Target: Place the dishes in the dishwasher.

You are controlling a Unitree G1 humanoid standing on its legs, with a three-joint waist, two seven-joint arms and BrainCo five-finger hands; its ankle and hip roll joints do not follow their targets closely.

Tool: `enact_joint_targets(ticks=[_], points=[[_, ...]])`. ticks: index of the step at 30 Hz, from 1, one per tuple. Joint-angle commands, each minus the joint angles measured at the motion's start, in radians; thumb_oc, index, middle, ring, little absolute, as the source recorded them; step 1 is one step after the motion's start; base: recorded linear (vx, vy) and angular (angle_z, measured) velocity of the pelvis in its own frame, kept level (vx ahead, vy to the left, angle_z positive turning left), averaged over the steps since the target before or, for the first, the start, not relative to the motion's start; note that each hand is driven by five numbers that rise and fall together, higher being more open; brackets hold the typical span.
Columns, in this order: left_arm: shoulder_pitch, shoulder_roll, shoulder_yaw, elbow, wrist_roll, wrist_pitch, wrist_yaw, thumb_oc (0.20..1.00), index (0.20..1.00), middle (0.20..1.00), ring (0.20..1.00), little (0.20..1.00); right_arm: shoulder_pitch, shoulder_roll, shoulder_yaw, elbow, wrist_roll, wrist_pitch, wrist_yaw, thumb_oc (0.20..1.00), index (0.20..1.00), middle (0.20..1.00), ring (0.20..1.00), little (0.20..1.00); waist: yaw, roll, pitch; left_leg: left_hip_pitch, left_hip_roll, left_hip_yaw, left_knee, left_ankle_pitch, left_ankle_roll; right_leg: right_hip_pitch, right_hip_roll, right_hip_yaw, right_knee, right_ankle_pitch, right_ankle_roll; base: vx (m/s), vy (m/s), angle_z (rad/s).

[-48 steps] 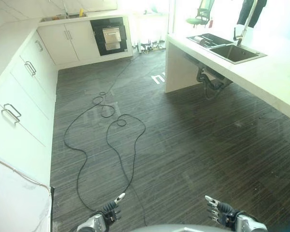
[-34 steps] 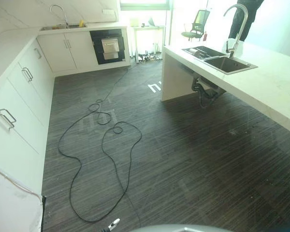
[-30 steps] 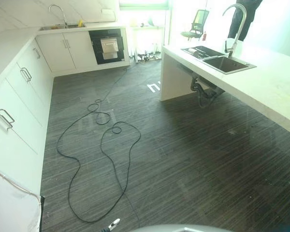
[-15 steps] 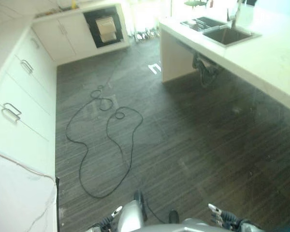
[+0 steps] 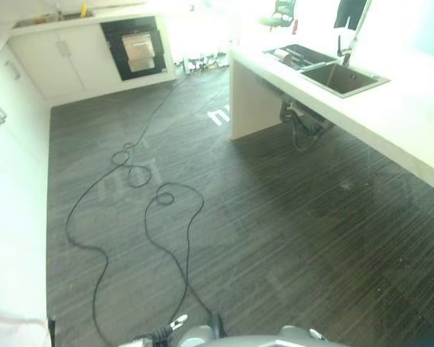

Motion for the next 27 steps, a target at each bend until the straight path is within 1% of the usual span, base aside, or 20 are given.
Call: enact_joint_targets(ticks=[1, 2, 3, 6, 7, 10, 11, 13, 15, 16, 17, 18, 19, 21, 22, 23, 24, 25, 26, 27], points=[[-0.037, 0.003, 0.002, 0.006, -0.052, -0.008, -0.017, 1.0, 1.0, 1.0, 1.0, 1.0, -0.043, -0.001, 0.026, 0.005, 0.071, -0.031, 0.003, 1.0, 1.0, 1.0, 1.0, 1.0, -0.009, -0.029, 0.015, -0.018, 0.009, -0.062, -0.015, 0.019, -0.054, 0.119, 0.055, -0.052, -0.464, 0.156, 0.034, 0.52, -0.099, 0.02], [-0.048, 0.002, -0.005, -0.006, -0.057, -0.007, -0.022, 1.0, 1.0, 1.0, 1.0, 1.0, -0.035, 0.004, 0.028, -0.003, 0.09, -0.036, -0.003, 1.0, 1.0, 1.0, 1.0, 1.0, -0.022, -0.04, 0.022, 0.011, -0.002, -0.076, -0.015, 0.0, -0.06, 0.111, 0.062, -0.088, -0.581, 0.149, 0.028, 0.75, -0.199, 0.3], [-0.056, -0.003, -0.016, -0.021, -0.06, -0.007, -0.037, 1.0, 1.0, 1.0, 1.0, 1.0, -0.019, 0.012, 0.023, -0.009, 0.106, -0.046, -0.013, 1.0, 1.0, 1.0, 1.0, 1.0, -0.046, -0.058, 0.03, 0.055, -0.019, -0.102, -0.015, -0.039, -0.068, 0.111, 0.074, -0.115, -0.778, 0.158, 0.025, 0.74, -0.219, 0.47], [-0.061, -0.016, -0.03, -0.019, -0.037, -0.021, -0.052, 1.0, 1.0, 1.0, 1.0, 1.0, 0.006, 0.012, 0.007, -0.007, 0.096, -0.059, -0.008, 1.0, 1.0, 1.0, 1.0, 1.0, -0.079, -0.067, 0.039, 0.111, -0.042, -0.143, -0.015, -0.099, -0.075, 0.089, 0.085, -0.103, -1.012, 0.245, 0.048, 0.56, -0.152, 0.61], [-0.061, -0.021, -0.038, -0.012, -0.031, -0.039, -0.06, 1.0, 1.0, 1.0, 1.0, 1.0, 0.009, 0.012, 0.002, -0.003, 0.089, -0.062, -0.008, 1.0, 1.0, 1.0, 1.0, 1.0, -0.088, -0.061, 0.043, 0.133, -0.044, -0.165, -0.015, -0.117, -0.074, 0.047, 0.085, -0.093, -1.055, 0.242, 0.049, 0.55, -0.123, 0.77], [-0.048, -0.023, -0.041, -0.007, -0.019, -0.057, -0.05, 1.0, 1.0, 1.0, 1.0, 1.0, 0.009, 0.011, -0.006, 0.0, 0.1, -0.041, -0.022, 1.0, 1.0, 1.0, 1.0, 1.0, -0.092, -0.056, 0.054, 0.189, -0.044, -0.172, -0.015, -0.16, -0.071, 0.017, 0.088, -0.106, -1.055, 0.232, 0.039, 0.59, -0.15, 0.44], [-0.043, -0.021, -0.038, 0.001, -0.014, -0.067, -0.042, 1.0, 1.0, 1.0, 1.0, 1.0, 0.009, 0.011, -0.007, 0.001, 0.102, -0.022, -0.034, 1.0, 1.0, 1.0, 1.0, 1.0, -0.094, -0.065, 0.053, 0.22, -0.047, -0.149, -0.015, -0.19, -0.07, 0.039, 0.083, -0.125, -1.055, 0.249, 0.028, 0.73, -0.222, 0.15], [-0.032, -0.024, -0.024, 0.015, 0.033, -0.075, -0.023, 1.0, 1.0, 1.0, 1.0, 1.0, 0.026, 0.005, -0.007, 0.021, 0.109, -0.017, -0.036, 1.0, 1.0, 1.0, 1.0, 1.0, -0.11, -0.067, 0.025, 0.281, -0.036, -0.142, 0.009, -0.226, -0.09, 0.085, 0.099, -0.098, -1.036, 0.268, -0.003, 0.95, -0.325, 0.29], [-0.021, -0.023, -0.007, 0.017, 0.037, -0.081, -0.014, 1.0, 1.0, 1.0, 1.0, 1.0, 0.029, 0.001, -0.009, 0.019, 0.115, -0.01, -0.034, 1.0, 1.0, 1.0, 1.0, 1.0, -0.119, -0.06, 0.011, 0.286, -0.009, -0.103, 0.097, -0.194, -0.12, 0.088, 0.106, -0.109, -0.995, 0.254, -0.016, 0.51, -0.21, 0.69], [-0.015, -0.023, 0.001, 0.015, 0.031, -0.08, -0.009, 1.0, 1.0, 1.0, 1.0, 1.0, 0.031, -0.003, -0.01, 0.015, 0.122, -0.005, -0.032, 1.0, 1.0, 1.0, 1.0, 1.0, -0.124, -0.05, 0.007, 0.288, 0.012, -0.089, 0.158, -0.148, -0.141, 0.091, 0.119, -0.108, -0.98, 0.246, -0.025, 0.38, -0.201, 0.44], [-0.008, -0.021, 0.021, 0.01, 0.023, -0.08, -0.002, 1.0, 1.0, 1.0, 1.0, 1.0, 0.032, -0.014, -0.017, 0.006, 0.108, -0.001, -0.019, 1.0, 1.0, 1.0, 1.0, 1.0, -0.14, -0.042, 0.0, 0.262, 0.053, -0.064, 0.347, -0.002, -0.192, 0.107, 0.14, -0.086, -0.971, 0.23, -0.048, 0.64, -0.369, -0.15], [-0.007, -0.023, 0.039, 0.006, 0.017, -0.092, 0.003, 1.0, 1.0, 1.0, 1.0, 1.0, 0.03, -0.029, -0.015, -0.004, 0.092, -0.012, -0.01, 1.0, 1.0, 1.0, 1.0, 1.0, -0.132, -0.057, 0.002, 0.15, 0.058, -0.037, 0.594, 0.096, -0.225, 0.174, 0.152, -0.063, -0.983, 0.196, -0.081, 0.64, -0.392, -0.45], [-0.007, -0.027, 0.043, 0.004, 0.011, -0.097, 0.016, 1.0, 1.0, 1.0, 1.0, 1.0, 0.028, -0.034, -0.015, -0.008, 0.091, -0.02, -0.011, 1.0, 1.0, 1.0, 1.0, 1.0, -0.121, -0.071, 0.003, 0.081, 0.044, -0.037, 0.681, 0.121, -0.228, 0.202, 0.147, -0.055, -0.984, 0.178, -0.094, 0.47, -0.302, -0.73], [-0.014, -0.032, 0.05, -0.009, -0.001, -0.098, 0.027, 1.0, 1.0, 1.0, 1.0, 1.0, 0.025, -0.042, -0.026, -0.012, 0.096, -0.031, -0.014, 1.0, 1.0, 1.0, 1.0, 1.0, -0.094, -0.086, 0.018, -0.08, 0.055, -0.043, 0.8, 0.124, -0.215, 0.272, 0.142, -0.036, -0.985, 0.149, -0.11, 0.38, -0.156, -0.79], [-0.021, -0.035, 0.055, -0.012, -0.02, -0.11, 0.025, 1.0, 1.0, 1.0, 1.0, 1.0, 0.015, -0.047, -0.033, -0.015, 0.112, -0.034, -0.017, 1.0, 1.0, 1.0, 1.0, 1.0, -0.074, -0.092, 0.03, -0.144, 0.059, -0.049, 0.767, 0.1, -0.195, 0.321, 0.145, -0.013, -0.993, 0.128, -0.115, 0.88, -0.03, -0.77], [-0.037, -0.037, 0.045, -0.036, -0.023, -0.123, 0.037, 1.0, 1.0, 1.0, 1.0, 1.0, -0.015, -0.057, -0.044, -0.007, 0.098, -0.042, -0.014, 1.0, 1.0, 1.0, 1.0, 1.0, -0.054, -0.089, 0.037, -0.162, 0.094, -0.023, 0.518, 0.059, -0.162, 0.391, 0.163, 0.064, -1.015, 0.079, -0.11, 0.98, 0.112, -0.93], [-0.038, -0.037, 0.038, -0.047, -0.028, -0.124, 0.045, 1.0, 1.0, 1.0, 1.0, 1.0, -0.025, -0.061, -0.04, -0.005, 0.105, -0.046, -0.014, 1.0, 1.0, 1.0, 1.0, 1.0, -0.044, -0.081, 0.038, -0.155, 0.096, -0.049, 0.338, 0.046, -0.153, 0.417, 0.171, 0.116, -1.022, 0.057, -0.093, 0.9, 0.191, -1.21], [-0.04, -0.039, 0.036, -0.055, -0.035, -0.119, 0.052, 1.0, 1.0, 1.0, 1.0, 1.0, -0.03, -0.064, -0.038, -0.004, 0.112, -0.048, -0.012, 1.0, 1.0, 1.0, 1.0, 1.0, -0.039, -0.079, 0.03, -0.159, 0.094, -0.077, 0.233, 0.034, -0.147, 0.421, 0.173, 0.145, -1.028, 0.05, -0.083, 0.62, 0.192, -1.3], [-0.039, -0.041, 0.034, -0.063, -0.05, -0.115, 0.063, 1.0, 1.0, 1.0, 1.0, 1.0, -0.037, -0.069, -0.033, -0.004, 0.119, -0.048, -0.006, 1.0, 1.0, 1.0, 1.0, 1.0, -0.029, -0.077, 0.026, -0.144, 0.093, -0.125, 0.106, 0.035, -0.148, 0.432, 0.174, 0.178, -1.038, 0.042, -0.072, 0.62, 0.178, -1.08], [-0.032, -0.041, 0.031, -0.063, -0.089, -0.127, 0.078, 1.0, 1.0, 1.0, 1.0, 1.0, -0.049, -0.075, -0.02, -0.005, 0.11, -0.049, 0.007, 1.0, 1.0, 1.0, 1.0, 1.0, -0.011, -0.071, 0.023, -0.153, 0.105, -0.238, -0.015, 0.066, -0.155, 0.453, 0.181, 0.243, -1.043, 0.023, -0.068, 0.6, 0.181, -0.77]])
